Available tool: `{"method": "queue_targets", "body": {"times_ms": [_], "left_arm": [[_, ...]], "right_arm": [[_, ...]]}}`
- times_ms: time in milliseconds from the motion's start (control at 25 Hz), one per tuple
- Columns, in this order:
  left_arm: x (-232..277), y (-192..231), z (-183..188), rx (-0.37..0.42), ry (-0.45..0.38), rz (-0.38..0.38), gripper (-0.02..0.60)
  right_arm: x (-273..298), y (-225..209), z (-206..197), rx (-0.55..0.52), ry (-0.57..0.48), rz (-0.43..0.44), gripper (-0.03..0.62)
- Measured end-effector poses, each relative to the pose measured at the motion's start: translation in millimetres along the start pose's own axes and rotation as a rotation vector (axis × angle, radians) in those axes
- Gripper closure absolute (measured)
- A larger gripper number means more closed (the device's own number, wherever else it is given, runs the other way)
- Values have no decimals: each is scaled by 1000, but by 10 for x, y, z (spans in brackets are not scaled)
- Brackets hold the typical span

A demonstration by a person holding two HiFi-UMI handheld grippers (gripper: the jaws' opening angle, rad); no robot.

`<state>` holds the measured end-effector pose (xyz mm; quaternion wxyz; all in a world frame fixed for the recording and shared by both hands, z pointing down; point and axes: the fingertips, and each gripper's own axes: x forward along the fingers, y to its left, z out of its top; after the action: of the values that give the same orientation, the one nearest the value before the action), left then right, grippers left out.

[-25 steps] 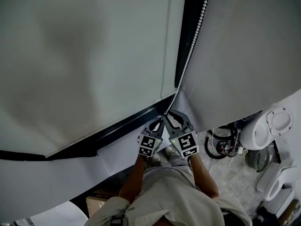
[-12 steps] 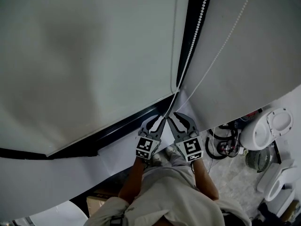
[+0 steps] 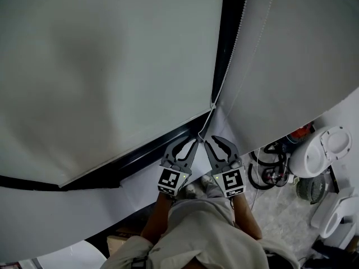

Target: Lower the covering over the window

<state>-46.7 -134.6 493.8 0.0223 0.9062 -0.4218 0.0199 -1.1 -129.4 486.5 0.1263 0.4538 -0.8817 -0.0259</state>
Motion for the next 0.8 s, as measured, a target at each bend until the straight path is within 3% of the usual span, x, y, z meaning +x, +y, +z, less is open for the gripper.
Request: {"method": "queue_targets", "body": {"times_ms": [360, 800], "left_arm": [[-79, -79, 256, 7, -45, -21, 495], [-48, -148, 417, 16, -64, -10, 495]], "right_arm": [[-154, -50, 167, -15, -26, -56, 513], [-254, -150, 314, -30, -64, -56, 513]]}}
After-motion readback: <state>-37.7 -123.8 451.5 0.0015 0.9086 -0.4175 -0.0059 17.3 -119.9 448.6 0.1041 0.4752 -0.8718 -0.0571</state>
